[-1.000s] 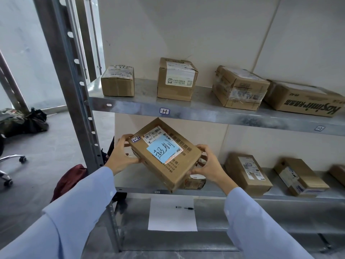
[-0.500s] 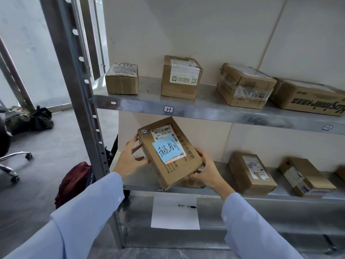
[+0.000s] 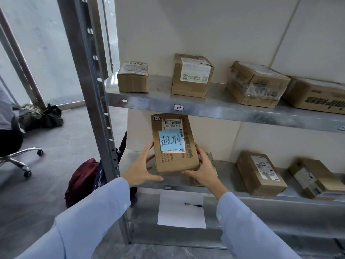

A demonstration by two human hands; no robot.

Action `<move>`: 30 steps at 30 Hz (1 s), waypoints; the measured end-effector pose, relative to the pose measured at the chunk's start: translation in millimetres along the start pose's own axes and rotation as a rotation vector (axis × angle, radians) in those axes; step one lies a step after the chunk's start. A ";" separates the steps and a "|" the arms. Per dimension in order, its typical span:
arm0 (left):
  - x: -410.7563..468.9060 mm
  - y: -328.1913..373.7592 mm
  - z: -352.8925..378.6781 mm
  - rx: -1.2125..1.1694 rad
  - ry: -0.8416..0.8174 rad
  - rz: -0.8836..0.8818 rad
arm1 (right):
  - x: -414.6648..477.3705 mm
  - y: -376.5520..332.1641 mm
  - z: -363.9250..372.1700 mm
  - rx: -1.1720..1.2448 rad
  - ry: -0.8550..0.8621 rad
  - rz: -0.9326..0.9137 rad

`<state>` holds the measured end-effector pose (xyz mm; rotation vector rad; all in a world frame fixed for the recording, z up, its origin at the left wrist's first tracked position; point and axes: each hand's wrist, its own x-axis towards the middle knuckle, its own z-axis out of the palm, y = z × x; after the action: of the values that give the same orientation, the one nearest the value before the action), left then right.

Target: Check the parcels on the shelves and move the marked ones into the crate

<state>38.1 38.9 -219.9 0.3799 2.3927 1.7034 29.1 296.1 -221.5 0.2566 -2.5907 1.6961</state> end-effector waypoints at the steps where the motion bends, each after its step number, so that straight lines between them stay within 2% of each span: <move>1: -0.7 -0.4 0.3 0.014 0.027 0.002 | 0.1 -0.5 4.7 -0.011 0.006 0.000; 5: -2.7 2.0 0.6 0.026 0.182 0.016 | 0.6 -3.9 18.3 0.009 -0.011 0.017; 11: -4.5 3.3 -1.6 -0.023 0.201 0.059 | -0.1 -5.5 20.4 0.038 -0.048 0.010; 23: 11.1 24.2 13.3 -0.039 0.098 0.122 | -20.4 -16.1 -5.4 0.082 0.058 0.029; 30: 31.0 48.4 60.2 -0.040 -0.030 0.174 | -53.5 -8.1 -51.7 0.102 0.147 0.101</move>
<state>31.1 117.7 -193.9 0.6189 2.3615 1.7993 79.9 346.5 -199.6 0.0029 -2.4554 1.8071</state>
